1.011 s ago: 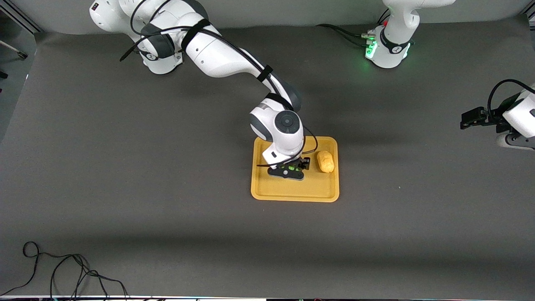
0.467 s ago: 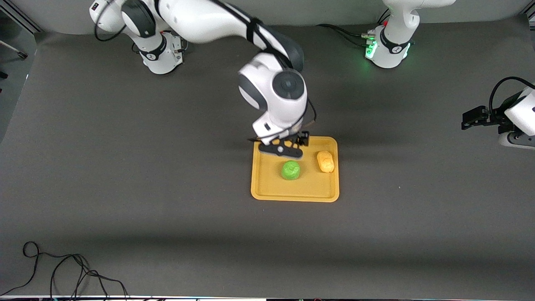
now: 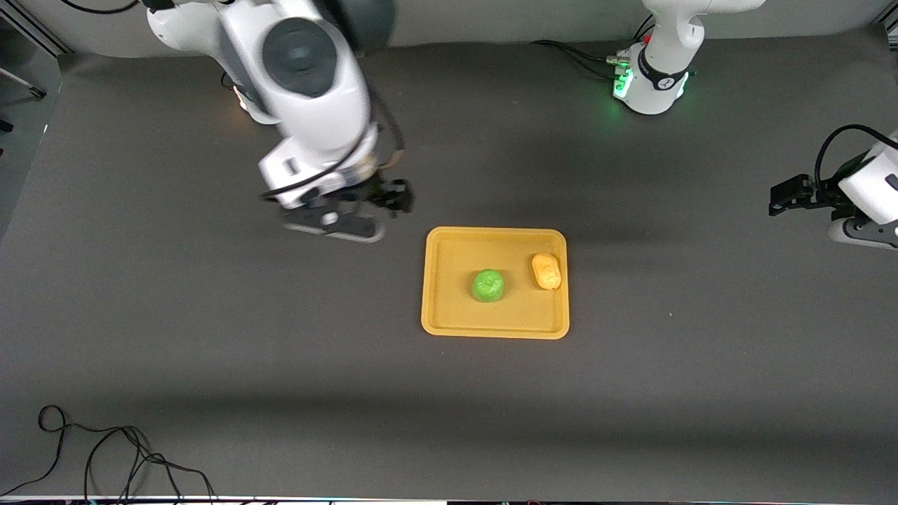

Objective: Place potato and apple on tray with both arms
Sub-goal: 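Open the right gripper and withdraw it from the tray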

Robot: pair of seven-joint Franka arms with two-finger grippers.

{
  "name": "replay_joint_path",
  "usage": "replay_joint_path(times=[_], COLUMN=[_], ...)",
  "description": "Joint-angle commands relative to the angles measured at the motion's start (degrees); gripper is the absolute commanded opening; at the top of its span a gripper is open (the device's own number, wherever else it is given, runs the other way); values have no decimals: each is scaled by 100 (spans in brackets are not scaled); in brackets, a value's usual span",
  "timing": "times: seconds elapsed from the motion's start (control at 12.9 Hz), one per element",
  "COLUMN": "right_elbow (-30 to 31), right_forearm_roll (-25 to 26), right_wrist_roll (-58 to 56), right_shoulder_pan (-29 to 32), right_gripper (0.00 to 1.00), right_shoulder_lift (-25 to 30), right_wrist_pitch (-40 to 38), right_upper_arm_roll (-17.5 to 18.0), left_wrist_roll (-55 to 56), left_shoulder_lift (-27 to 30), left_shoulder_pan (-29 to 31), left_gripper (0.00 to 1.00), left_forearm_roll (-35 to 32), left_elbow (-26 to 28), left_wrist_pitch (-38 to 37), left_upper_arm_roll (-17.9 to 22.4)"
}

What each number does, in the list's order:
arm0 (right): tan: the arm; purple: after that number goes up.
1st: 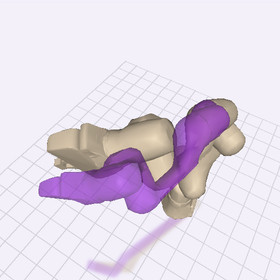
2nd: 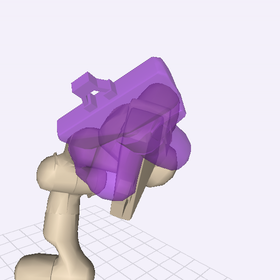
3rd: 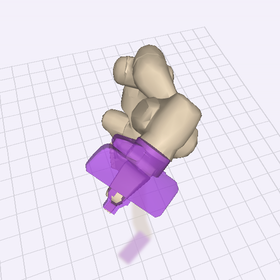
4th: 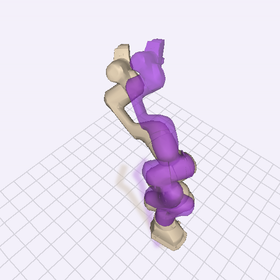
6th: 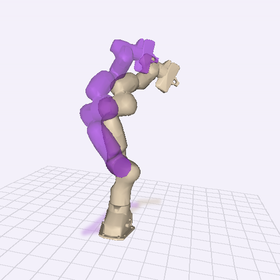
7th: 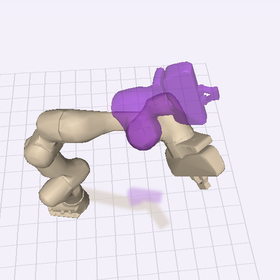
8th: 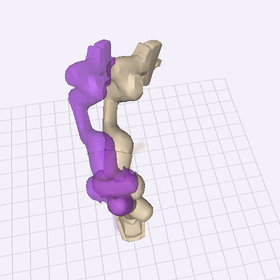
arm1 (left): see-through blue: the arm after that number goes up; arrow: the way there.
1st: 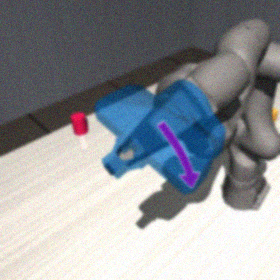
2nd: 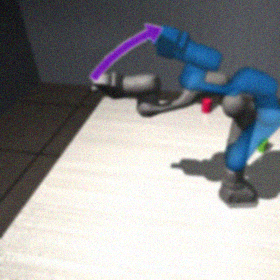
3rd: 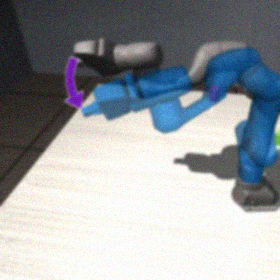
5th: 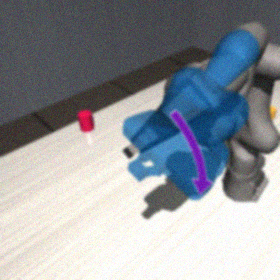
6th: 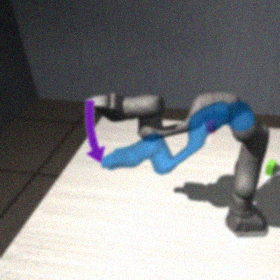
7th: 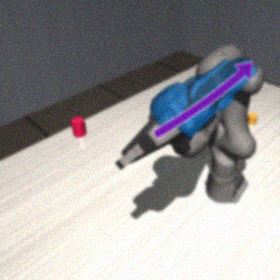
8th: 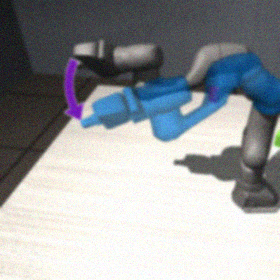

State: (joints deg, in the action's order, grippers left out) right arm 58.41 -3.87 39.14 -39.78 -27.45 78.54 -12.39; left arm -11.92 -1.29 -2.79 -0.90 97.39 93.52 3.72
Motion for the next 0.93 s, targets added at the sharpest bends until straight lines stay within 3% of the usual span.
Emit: replay_joint_path(times=[0.0, 0.16, 0.39, 0.86], right_elbow=[1292, 2143, 3270, 3607], right_forearm_roll=[62, 79, 88, 97], right_wrist_roll=[-1160, -1888, -2681, -3712], right_shoulder_pan=[459, 1119, 2454, 3635], right_gripper=[100, 100, 100, 100], right_shoulder_lift=[976, 1626, 2410, 2587], right_wrist_pitch=[248, 660, 1338, 1603], right_upper_arm_roll=[-282, -229, 410, 527], left_wrist_roll=[5, -4, -74, 22], left_shoulder_lift=[-72, -82, -100, -135], left_shoulder_pan=[-73, -82, -47, -90], left_gripper=[100, 100, 100, 100], left_forearm_roll=[37, 46, 46, 46], left_elbow=[-289, -334, -405, -414], left_wrist_pitch=[-158, -255, -308, -475], left_upper_arm_roll=[-55, -64, -55, -55])
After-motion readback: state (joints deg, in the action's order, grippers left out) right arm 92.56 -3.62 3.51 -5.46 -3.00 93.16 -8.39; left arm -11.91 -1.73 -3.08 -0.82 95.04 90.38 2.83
